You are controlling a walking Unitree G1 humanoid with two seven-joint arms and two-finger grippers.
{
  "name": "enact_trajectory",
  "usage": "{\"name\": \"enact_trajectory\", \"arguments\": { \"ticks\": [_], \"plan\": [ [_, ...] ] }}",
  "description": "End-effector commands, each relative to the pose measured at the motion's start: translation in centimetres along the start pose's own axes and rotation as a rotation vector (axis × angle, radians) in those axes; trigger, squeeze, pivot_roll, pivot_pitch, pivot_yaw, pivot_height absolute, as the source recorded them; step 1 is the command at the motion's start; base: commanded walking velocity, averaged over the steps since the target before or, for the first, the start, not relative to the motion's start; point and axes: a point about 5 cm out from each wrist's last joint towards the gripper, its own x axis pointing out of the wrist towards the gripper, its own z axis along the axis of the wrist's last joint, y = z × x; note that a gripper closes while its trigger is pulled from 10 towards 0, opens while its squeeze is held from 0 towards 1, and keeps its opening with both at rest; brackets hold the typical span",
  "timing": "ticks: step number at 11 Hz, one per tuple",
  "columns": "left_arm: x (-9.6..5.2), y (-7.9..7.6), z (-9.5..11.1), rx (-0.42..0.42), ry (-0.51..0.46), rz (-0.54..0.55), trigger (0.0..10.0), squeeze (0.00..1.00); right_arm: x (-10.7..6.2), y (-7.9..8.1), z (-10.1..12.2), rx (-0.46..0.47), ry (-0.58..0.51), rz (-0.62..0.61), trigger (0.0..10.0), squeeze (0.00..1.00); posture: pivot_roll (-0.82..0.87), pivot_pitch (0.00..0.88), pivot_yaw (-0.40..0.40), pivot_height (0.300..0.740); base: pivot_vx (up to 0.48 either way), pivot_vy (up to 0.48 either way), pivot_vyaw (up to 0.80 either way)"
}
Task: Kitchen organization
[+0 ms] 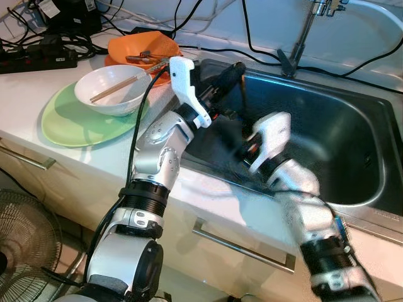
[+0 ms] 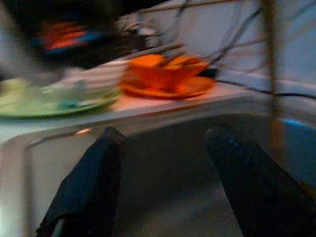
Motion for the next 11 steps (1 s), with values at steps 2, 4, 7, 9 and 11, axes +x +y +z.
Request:
{"name": "enact_trajectory", "arguments": {
  "ticks": [2, 4, 7, 9, 11],
  "plan": [
    [0.2, 0.1, 0.1, 0.034, 0.009, 0.013, 10.0, 0.0, -0.3, 1.7, 0.0, 0.045, 0.009, 0.145, 10.0, 0.0, 0.02, 0.059, 0.007, 0.74, 0.0, 0.0, 0.0],
    [0.1, 0.3, 0.1, 0.041, 0.017, 0.017, 10.0, 0.0, -0.3, 1.2, 0.1, 0.026, 0.01, 0.119, 10.0, 0.0, 0.03, 0.058, 0.006, 0.74, 0.0, 0.0, 0.0],
    [-0.1, 0.6, -0.1, 0.057, 0.031, 0.029, 10.0, 0.0, -1.5, -1.8, 0.8, -0.024, 0.02, 0.013, 10.0, 0.0, 0.02, 0.061, 0.007, 0.74, 0.0, 0.0, 0.0],
    [-0.2, 0.7, -0.1, 0.054, 0.035, 0.026, 10.0, 0.0, -1.8, -2.8, 0.9, -0.044, 0.016, -0.05, 10.0, 0.0, 0.02, 0.061, 0.009, 0.74, 0.0, 0.0, 0.0],
    [0.0, 0.2, -0.4, 0.04, 0.045, -0.005, 10.0, 0.0, -1.4, -3.2, 1.0, -0.05, 0.006, -0.092, 10.0, 0.0, 0.03, 0.061, 0.011, 0.74, 0.0, 0.0, 0.0]
  ]
}}
